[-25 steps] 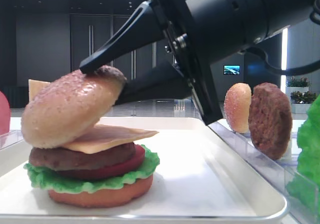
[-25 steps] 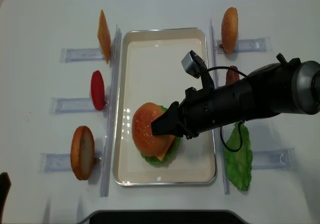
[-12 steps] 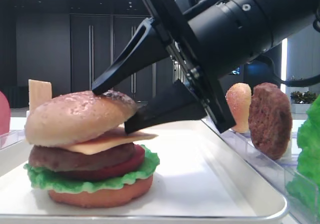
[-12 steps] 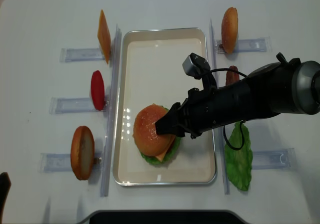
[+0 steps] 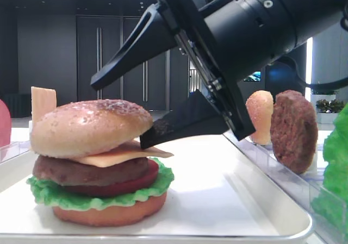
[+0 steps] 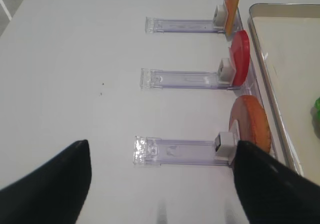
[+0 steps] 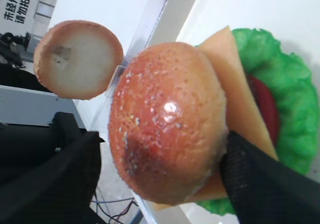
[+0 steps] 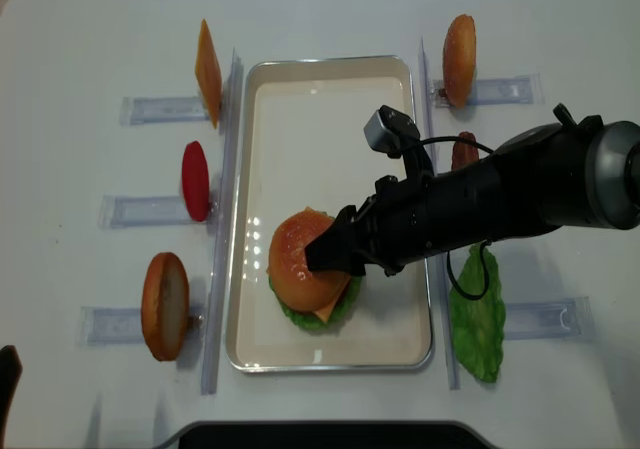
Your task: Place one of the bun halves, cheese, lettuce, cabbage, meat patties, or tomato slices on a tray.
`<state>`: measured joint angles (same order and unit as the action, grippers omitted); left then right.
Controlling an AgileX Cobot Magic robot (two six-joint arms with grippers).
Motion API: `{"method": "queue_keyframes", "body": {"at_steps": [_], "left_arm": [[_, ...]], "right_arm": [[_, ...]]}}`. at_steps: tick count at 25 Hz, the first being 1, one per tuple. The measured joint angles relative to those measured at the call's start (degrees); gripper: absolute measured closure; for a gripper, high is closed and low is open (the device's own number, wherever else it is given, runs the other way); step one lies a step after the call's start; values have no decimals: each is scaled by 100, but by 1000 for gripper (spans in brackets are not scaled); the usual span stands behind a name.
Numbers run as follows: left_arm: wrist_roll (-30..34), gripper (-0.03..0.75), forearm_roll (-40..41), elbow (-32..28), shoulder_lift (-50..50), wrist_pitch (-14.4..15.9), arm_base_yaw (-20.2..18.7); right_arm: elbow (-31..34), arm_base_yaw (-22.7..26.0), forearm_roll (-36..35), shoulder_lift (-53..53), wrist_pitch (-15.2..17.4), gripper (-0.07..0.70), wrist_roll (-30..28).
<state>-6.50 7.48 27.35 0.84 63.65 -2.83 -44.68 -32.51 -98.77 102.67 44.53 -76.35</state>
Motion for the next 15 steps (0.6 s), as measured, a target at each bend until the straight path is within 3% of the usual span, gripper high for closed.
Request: {"method": "queue_keyframes", "body": {"at_steps": [4,10,15], "left_arm": [[0,24,0,0,0,0,0],[0,24,0,0,0,0,0],[0,24,0,0,0,0,0]], "right_arm": [[0,22,341,-198,-347,129,0],[0,254,855,-479,-436,124,269],[0,574,1720,-947,-442,124,896]]}}
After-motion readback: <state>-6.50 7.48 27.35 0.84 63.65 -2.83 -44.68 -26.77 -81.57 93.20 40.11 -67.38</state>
